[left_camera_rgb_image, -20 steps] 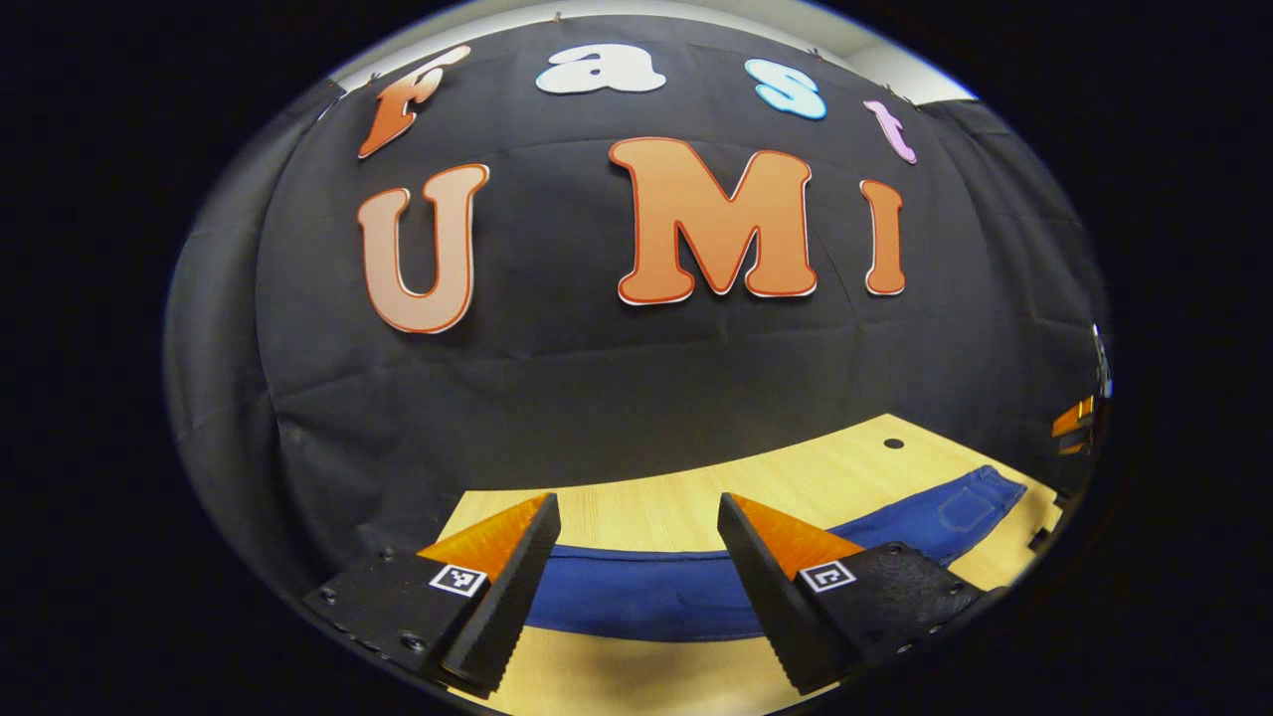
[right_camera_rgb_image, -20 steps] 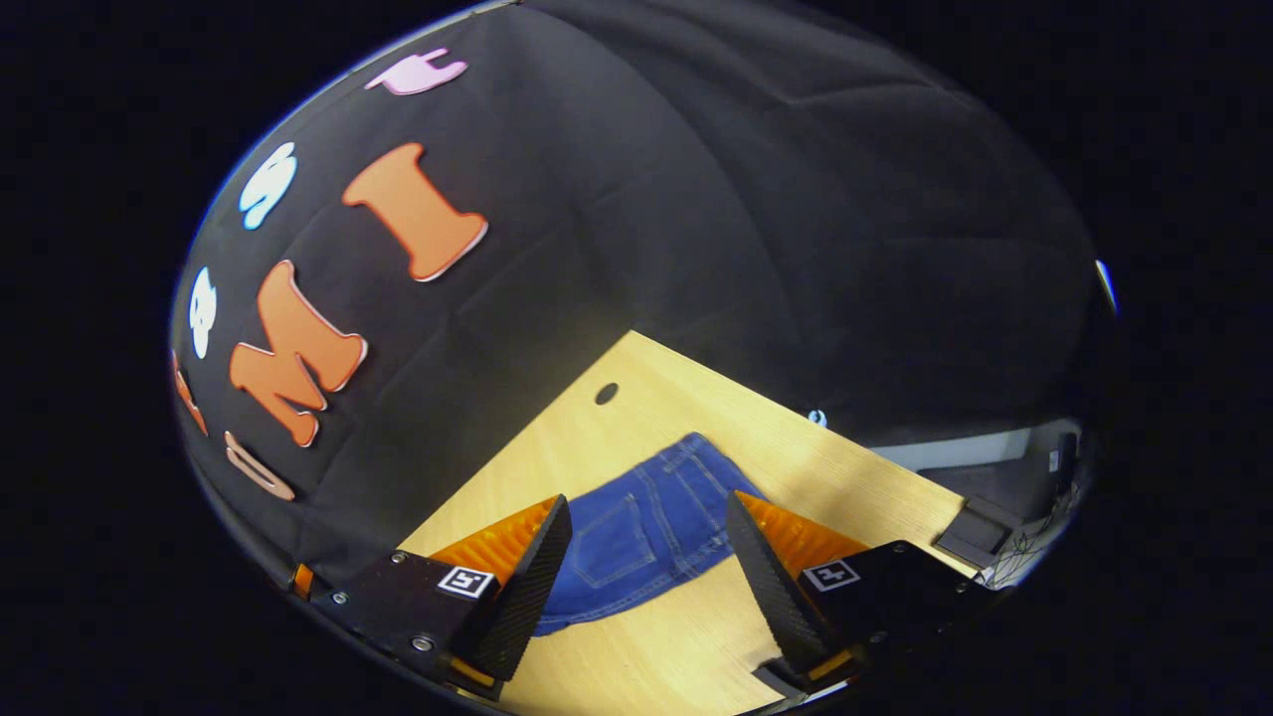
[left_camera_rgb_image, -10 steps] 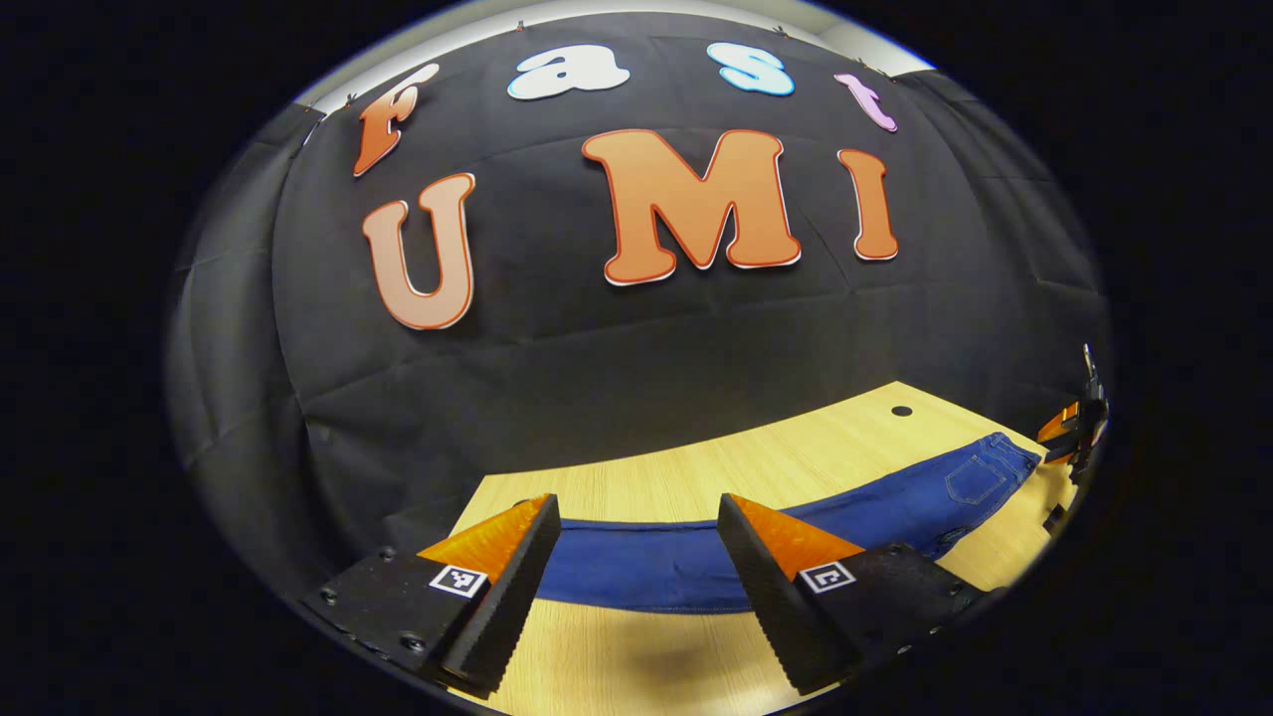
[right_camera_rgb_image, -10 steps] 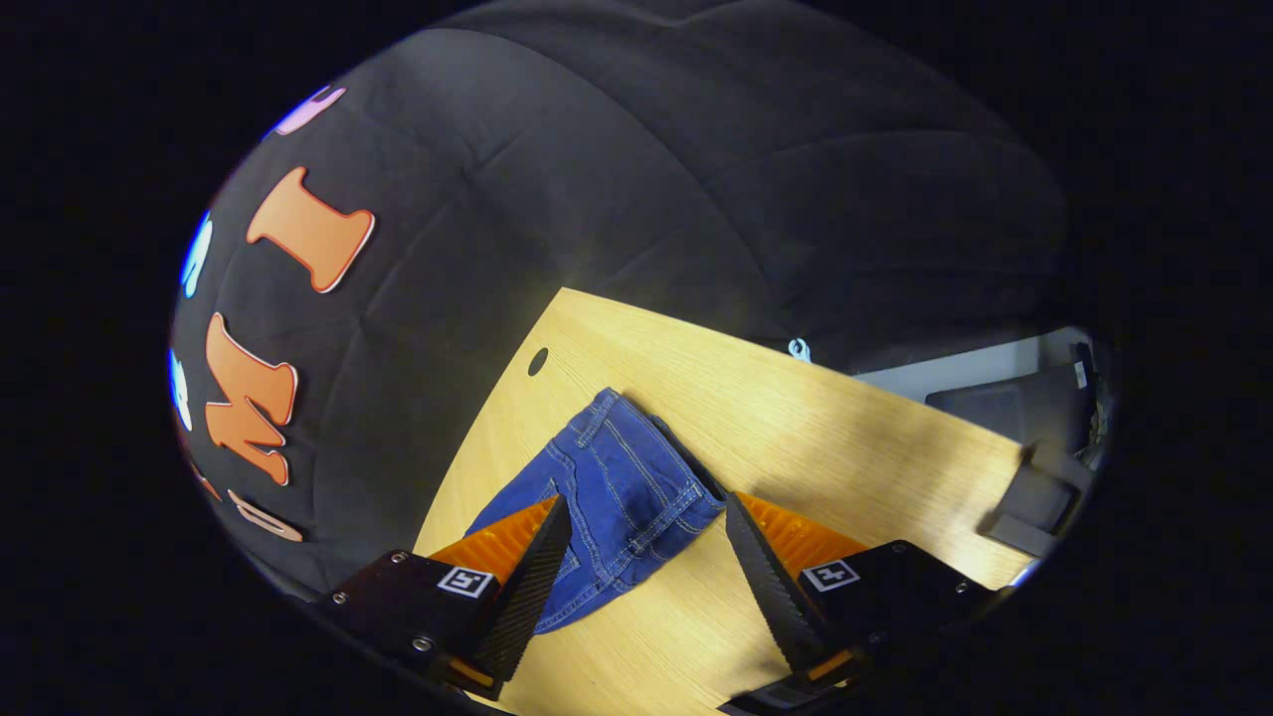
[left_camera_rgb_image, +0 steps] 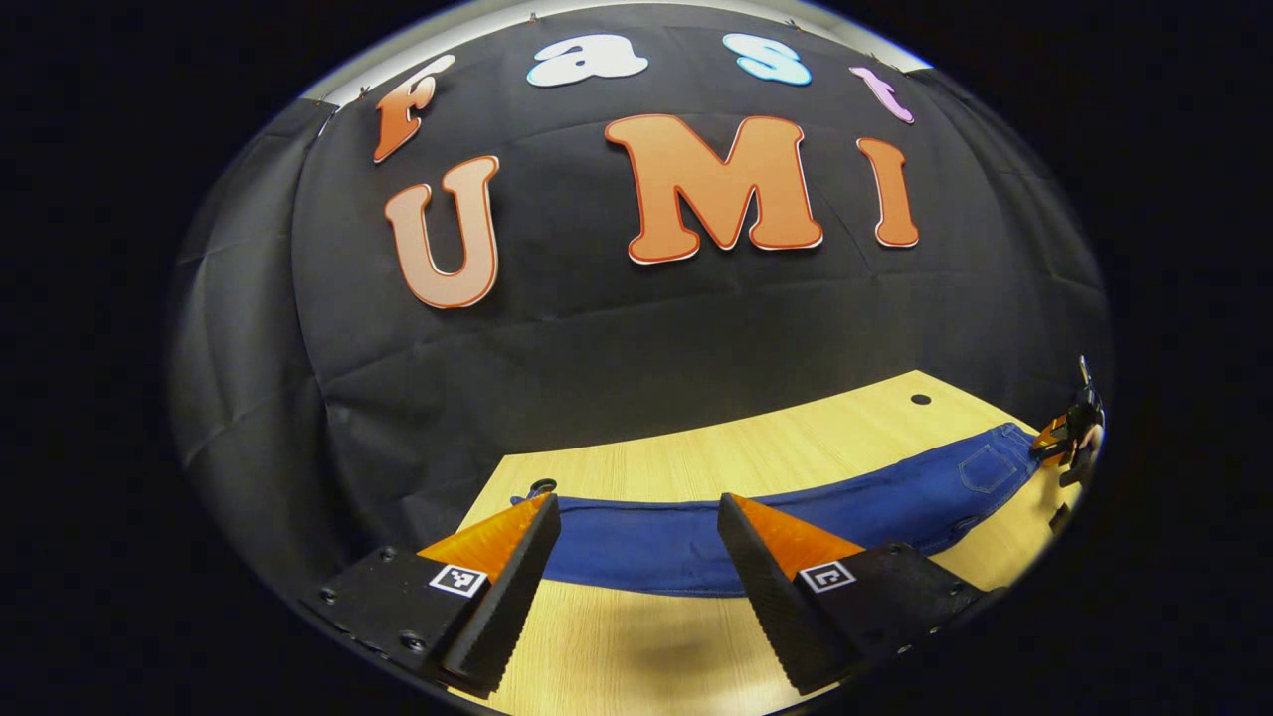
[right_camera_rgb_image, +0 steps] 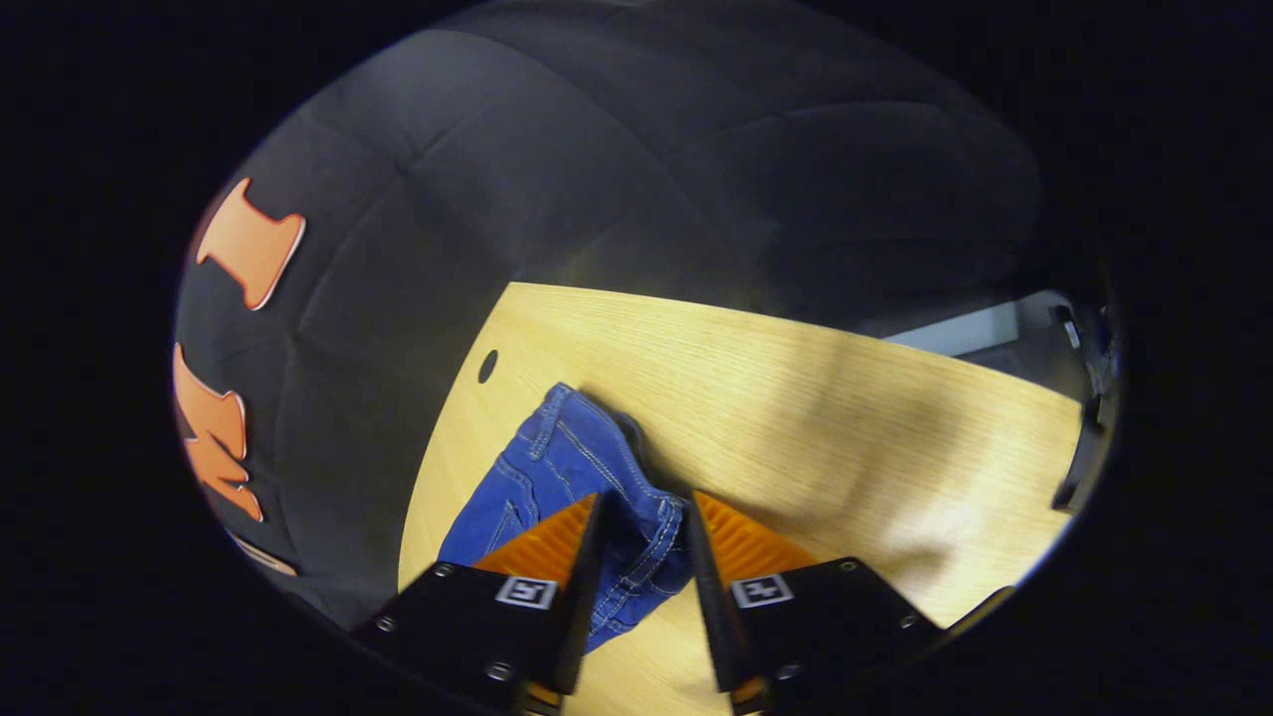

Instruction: Grasp the waist and the cuffs of the jeans and fold them to make the two legs overlap; first hold the waist and fold one-third of the jeans toward the cuffs, then hold the cuffs and fold the remaining one-third in the same direction to finish folding.

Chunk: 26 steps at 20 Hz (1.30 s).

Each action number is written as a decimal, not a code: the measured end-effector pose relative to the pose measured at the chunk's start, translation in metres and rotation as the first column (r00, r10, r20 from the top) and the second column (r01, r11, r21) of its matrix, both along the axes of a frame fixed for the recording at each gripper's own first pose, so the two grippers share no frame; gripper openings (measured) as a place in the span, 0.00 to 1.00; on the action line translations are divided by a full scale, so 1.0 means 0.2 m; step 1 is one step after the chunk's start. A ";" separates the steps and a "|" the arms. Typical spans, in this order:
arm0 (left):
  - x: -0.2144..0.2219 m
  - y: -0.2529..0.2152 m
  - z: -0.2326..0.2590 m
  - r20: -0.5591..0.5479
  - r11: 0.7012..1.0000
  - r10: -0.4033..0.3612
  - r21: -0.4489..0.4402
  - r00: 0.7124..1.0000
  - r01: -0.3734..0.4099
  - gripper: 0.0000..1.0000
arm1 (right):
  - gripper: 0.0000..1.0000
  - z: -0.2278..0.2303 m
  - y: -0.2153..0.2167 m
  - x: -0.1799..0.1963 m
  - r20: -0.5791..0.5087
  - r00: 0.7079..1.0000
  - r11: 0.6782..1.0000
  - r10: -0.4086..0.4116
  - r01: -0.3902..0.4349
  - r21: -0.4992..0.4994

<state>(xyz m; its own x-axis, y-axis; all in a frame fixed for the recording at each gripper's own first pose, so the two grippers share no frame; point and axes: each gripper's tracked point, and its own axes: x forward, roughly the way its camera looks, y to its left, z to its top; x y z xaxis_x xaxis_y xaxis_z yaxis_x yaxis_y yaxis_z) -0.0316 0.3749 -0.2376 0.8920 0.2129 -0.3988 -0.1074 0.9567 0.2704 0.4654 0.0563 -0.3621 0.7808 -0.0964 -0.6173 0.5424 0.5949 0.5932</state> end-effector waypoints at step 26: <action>0.07 1.05 0.08 0.012 0.997 -0.016 -0.082 1.000 0.017 0.98 | 0.00 1.18 2.07 0.44 0.207 0.871 0.859 0.446 -0.352 -0.373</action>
<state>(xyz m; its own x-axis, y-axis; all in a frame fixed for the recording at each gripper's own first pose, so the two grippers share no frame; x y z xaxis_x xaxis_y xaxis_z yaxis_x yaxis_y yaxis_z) -0.0179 0.5849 -0.2217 0.8999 0.1648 -0.4038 -0.0937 0.9773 0.1901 0.5537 0.4713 -0.1264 0.9260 0.1102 -0.3611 0.0591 0.9024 0.4269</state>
